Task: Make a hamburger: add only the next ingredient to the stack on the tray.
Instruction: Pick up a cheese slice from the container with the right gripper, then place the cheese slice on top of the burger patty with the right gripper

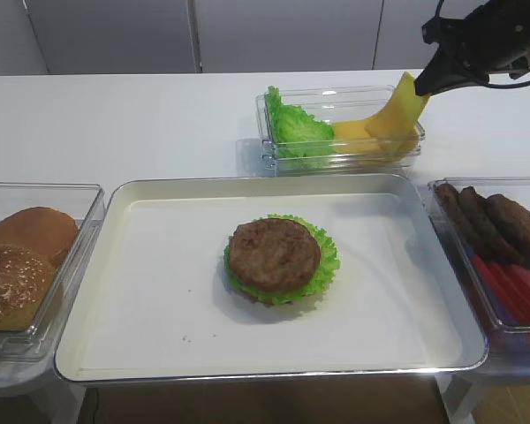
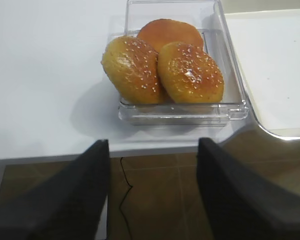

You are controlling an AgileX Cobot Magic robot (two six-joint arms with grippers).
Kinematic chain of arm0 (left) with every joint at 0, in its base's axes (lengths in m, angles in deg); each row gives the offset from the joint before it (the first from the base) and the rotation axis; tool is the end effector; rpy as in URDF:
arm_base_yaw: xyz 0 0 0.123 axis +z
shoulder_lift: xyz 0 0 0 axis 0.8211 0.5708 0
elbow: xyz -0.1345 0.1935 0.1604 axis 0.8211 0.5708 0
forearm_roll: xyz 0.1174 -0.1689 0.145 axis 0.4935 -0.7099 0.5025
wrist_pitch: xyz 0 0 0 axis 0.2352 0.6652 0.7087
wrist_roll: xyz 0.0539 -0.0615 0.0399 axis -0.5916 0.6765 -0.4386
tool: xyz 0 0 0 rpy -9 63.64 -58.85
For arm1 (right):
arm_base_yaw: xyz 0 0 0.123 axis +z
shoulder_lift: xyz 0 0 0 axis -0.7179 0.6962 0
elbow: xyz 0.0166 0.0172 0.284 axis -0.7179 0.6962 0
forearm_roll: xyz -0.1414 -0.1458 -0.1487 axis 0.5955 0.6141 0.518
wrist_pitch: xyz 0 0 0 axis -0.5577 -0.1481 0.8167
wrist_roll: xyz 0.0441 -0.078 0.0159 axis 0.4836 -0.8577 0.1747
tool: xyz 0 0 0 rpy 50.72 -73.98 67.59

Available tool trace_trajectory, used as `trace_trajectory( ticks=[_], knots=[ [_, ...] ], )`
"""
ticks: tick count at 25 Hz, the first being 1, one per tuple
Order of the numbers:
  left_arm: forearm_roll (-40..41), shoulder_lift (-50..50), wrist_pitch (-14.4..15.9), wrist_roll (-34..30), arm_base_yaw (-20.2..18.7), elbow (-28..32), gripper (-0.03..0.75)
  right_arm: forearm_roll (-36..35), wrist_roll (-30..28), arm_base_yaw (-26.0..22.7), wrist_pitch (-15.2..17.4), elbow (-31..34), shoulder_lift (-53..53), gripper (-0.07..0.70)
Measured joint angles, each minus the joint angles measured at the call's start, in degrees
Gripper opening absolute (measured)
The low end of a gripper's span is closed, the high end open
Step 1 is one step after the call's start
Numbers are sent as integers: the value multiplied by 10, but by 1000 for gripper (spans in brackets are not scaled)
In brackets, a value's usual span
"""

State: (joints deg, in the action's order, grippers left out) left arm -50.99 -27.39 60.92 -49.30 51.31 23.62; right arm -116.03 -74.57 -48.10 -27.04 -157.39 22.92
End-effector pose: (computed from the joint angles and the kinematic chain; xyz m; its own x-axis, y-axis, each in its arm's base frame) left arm -0.0116 0.0068 0.2645 -0.5553 -0.0608 -0.8294 -0.0417 0.9981 -0.0453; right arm 0.4205 0.0346 0.2692 -0.8532 -0.0004 -0.5216 -0.2827 0.8407 0.4619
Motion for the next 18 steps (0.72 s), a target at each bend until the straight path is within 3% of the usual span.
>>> trace_trajectory(
  ticks=[18],
  knots=[
    [0, 0, 0, 0, 0, 0, 411, -14, 0, 0, 29, 0, -63, 26]
  ],
)
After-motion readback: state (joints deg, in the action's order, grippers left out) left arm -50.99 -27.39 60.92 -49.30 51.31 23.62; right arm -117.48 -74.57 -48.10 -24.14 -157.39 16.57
